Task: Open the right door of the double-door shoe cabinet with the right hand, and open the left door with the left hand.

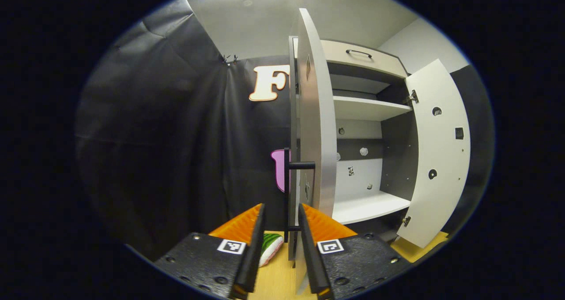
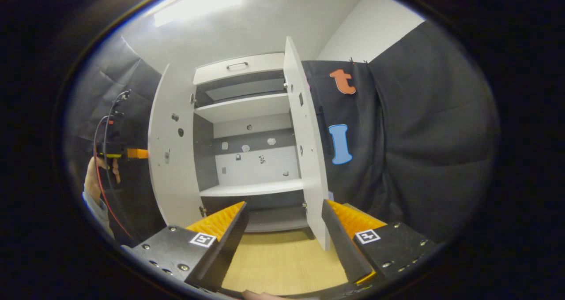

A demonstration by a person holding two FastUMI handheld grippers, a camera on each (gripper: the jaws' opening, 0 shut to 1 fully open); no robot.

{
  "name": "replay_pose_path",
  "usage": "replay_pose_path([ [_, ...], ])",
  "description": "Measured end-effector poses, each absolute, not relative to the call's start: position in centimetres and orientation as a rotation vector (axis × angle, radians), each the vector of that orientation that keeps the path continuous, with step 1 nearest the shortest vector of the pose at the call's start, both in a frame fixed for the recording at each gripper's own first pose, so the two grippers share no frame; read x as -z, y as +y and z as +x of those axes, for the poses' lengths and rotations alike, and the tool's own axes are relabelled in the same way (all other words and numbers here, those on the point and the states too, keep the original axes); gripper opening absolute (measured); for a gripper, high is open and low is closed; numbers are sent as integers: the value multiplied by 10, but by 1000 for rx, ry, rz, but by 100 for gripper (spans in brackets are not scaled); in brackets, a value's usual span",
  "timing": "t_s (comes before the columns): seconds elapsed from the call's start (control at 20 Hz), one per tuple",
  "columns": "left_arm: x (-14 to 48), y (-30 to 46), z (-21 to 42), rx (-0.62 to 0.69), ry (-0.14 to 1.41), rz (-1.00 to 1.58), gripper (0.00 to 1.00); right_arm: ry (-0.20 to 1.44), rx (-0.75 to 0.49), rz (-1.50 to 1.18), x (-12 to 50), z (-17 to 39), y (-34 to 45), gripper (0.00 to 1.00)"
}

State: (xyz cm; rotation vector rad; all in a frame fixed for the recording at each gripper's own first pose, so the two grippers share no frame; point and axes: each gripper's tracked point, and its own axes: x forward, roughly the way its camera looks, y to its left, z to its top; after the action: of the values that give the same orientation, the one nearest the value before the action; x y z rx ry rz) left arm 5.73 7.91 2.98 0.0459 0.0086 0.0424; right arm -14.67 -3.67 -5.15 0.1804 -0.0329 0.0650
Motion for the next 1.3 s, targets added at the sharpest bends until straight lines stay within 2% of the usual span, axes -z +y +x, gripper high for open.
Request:
replay_pose_path([
  [0.05,-31,78,51,-43,1,39,59,-33,-67,178,51,-146,-34,98],
  [0.25,-31,69,31,-28,-14,54,94,-38,-70,184,46,-142,-28,99],
  [0.3,-28,64,23,-25,-7,56,97,-41,-68,185,45,-141,-28,99],
  [0.65,-8,31,-16,-40,7,70,99,-42,-79,160,44,-140,-18,99],
  [1.1,7,-57,-67,92,-78,63,98,-62,-108,145,33,-140,-2,99],
  [1.3,32,-77,-86,109,-88,57,99,-79,-120,122,27,-140,4,99],
])
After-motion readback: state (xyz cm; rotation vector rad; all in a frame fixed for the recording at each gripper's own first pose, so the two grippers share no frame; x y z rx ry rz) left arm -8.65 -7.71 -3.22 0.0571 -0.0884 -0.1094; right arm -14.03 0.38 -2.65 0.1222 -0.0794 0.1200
